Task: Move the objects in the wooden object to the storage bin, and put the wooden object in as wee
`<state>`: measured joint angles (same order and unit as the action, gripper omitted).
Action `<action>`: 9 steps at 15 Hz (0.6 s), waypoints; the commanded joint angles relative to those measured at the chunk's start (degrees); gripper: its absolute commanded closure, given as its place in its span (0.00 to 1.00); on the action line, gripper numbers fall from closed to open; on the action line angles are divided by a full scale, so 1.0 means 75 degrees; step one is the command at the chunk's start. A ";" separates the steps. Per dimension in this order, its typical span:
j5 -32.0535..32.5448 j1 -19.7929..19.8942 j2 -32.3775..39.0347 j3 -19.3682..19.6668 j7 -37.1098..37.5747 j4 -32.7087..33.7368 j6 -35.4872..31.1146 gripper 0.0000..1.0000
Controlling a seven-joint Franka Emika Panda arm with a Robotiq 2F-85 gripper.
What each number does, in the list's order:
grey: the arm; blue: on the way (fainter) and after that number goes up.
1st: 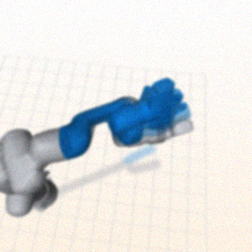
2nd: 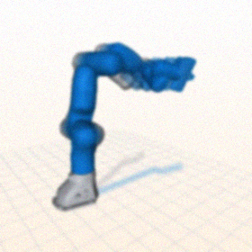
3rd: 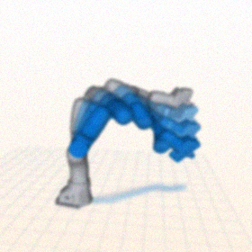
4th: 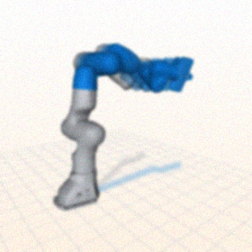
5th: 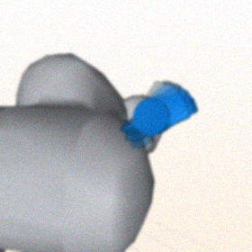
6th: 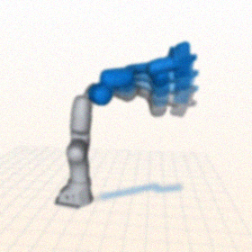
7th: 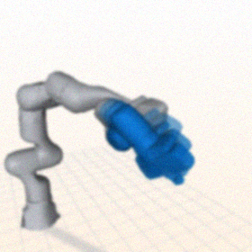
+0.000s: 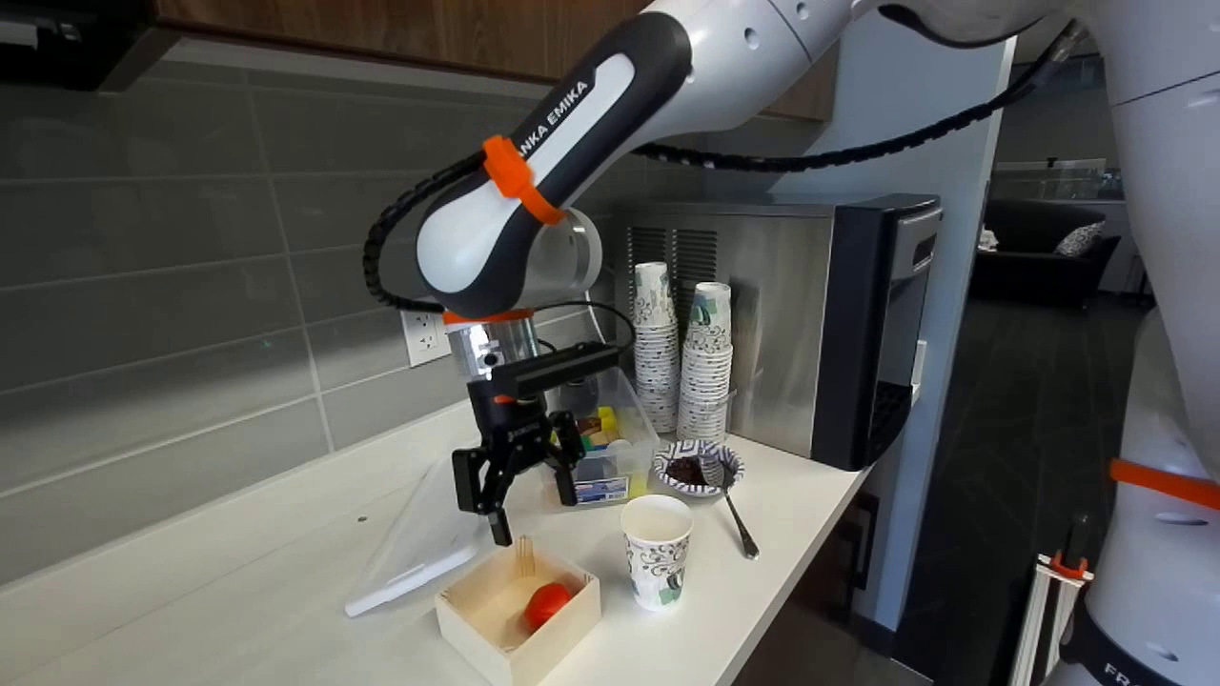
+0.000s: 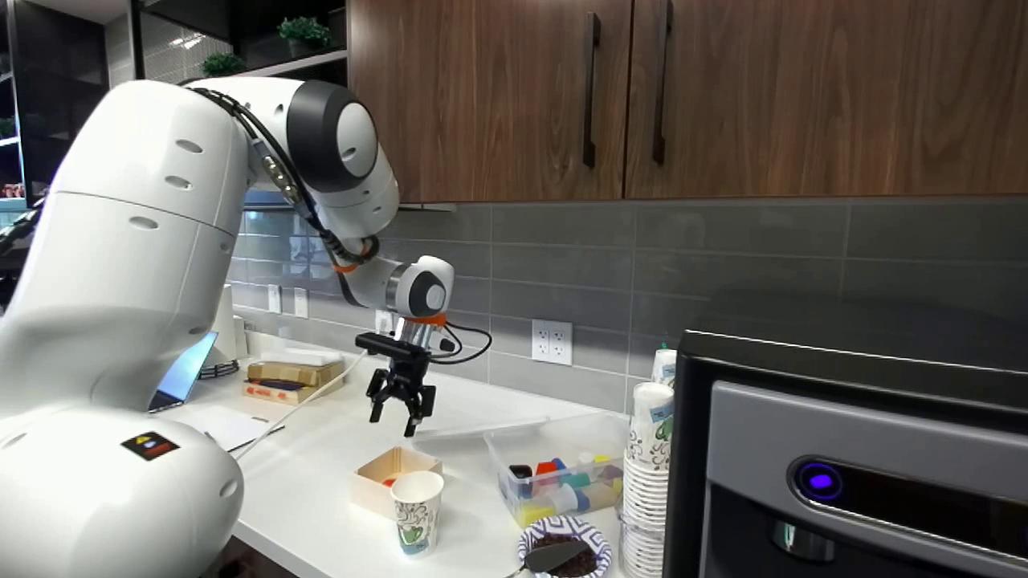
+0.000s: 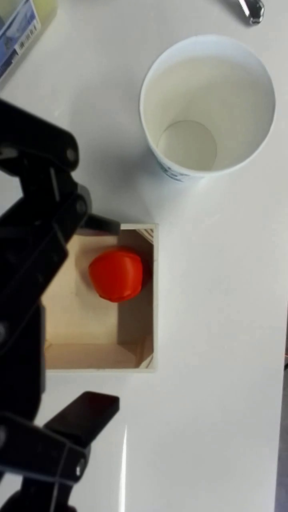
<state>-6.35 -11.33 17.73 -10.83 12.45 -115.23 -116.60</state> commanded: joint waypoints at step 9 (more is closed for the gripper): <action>0.0103 -0.0324 0.1914 0.0235 0.0072 0.0971 -0.0654 0.00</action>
<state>-6.41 -12.46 29.25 -10.12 12.41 -111.33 -121.30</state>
